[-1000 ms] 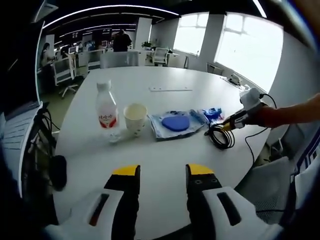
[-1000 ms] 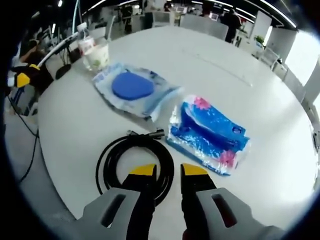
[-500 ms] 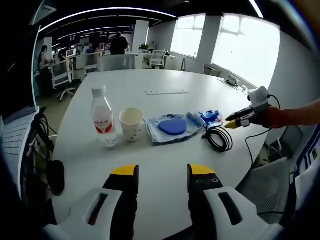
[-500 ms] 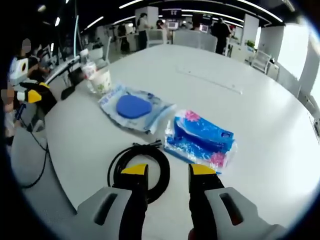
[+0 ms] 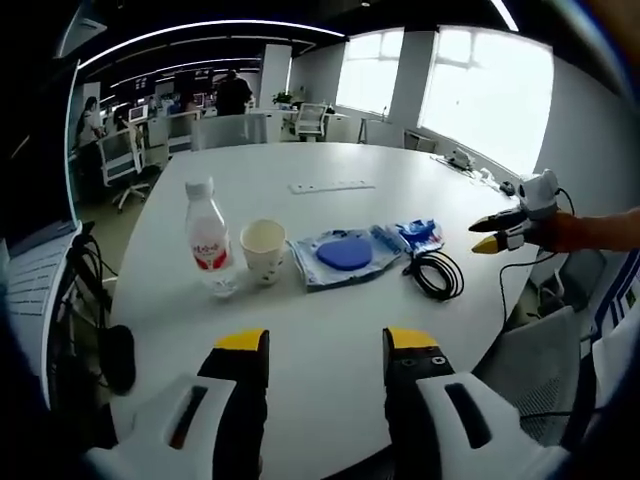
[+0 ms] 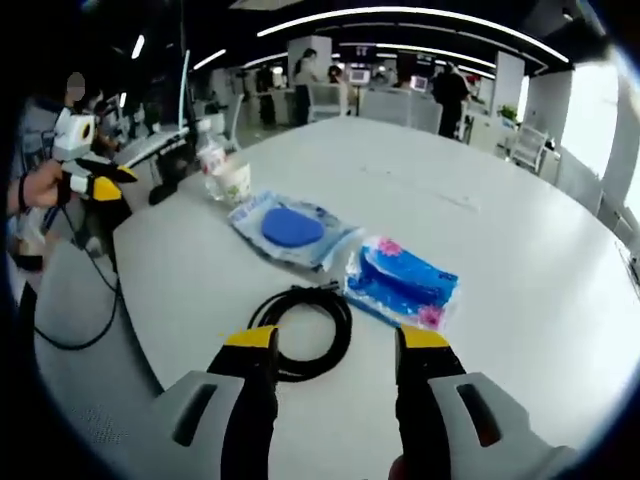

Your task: Arrange the tabletop items into an orderly group along one side of the table until the central work area is clear of visible clutter.

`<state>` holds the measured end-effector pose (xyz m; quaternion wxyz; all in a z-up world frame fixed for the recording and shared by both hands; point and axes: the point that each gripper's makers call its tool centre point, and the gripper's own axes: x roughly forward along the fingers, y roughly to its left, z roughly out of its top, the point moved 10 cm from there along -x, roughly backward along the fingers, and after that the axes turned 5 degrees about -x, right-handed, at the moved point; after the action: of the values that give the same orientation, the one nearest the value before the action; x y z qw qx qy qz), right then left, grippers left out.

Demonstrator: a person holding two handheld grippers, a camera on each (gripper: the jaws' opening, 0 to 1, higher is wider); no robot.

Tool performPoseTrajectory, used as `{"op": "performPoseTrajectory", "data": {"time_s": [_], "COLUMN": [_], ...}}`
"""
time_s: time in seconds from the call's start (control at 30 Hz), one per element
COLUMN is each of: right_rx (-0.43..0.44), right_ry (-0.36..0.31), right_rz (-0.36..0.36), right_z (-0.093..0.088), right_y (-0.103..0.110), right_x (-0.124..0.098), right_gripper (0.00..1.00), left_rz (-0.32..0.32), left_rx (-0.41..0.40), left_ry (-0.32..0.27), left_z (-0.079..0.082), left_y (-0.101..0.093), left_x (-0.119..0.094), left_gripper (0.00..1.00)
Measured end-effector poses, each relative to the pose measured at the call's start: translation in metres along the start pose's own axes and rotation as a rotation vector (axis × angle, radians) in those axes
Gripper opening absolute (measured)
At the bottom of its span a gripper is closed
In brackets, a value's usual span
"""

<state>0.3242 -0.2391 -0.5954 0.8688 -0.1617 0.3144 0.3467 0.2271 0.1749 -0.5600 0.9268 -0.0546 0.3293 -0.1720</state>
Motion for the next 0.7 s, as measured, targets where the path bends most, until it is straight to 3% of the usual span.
{"op": "performPoseTrajectory", "data": {"time_s": [0.33, 0.7], "right_rx": [-0.025, 0.023], "right_ry": [-0.055, -0.105], "right_rz": [0.031, 0.038], "right_z": [-0.001, -0.006], "right_y": [0.019, 0.038], "right_x": [-0.022, -0.038], "right_gripper": [0.62, 0.69], "left_rz": [0.008, 0.023], "left_rx": [-0.011, -0.032], "left_ry": [-0.025, -0.055], "left_z": [-0.006, -0.015], "left_y": [0.004, 0.004], "left_x": [-0.009, -0.018], "left_gripper": [0.49, 0.51]}}
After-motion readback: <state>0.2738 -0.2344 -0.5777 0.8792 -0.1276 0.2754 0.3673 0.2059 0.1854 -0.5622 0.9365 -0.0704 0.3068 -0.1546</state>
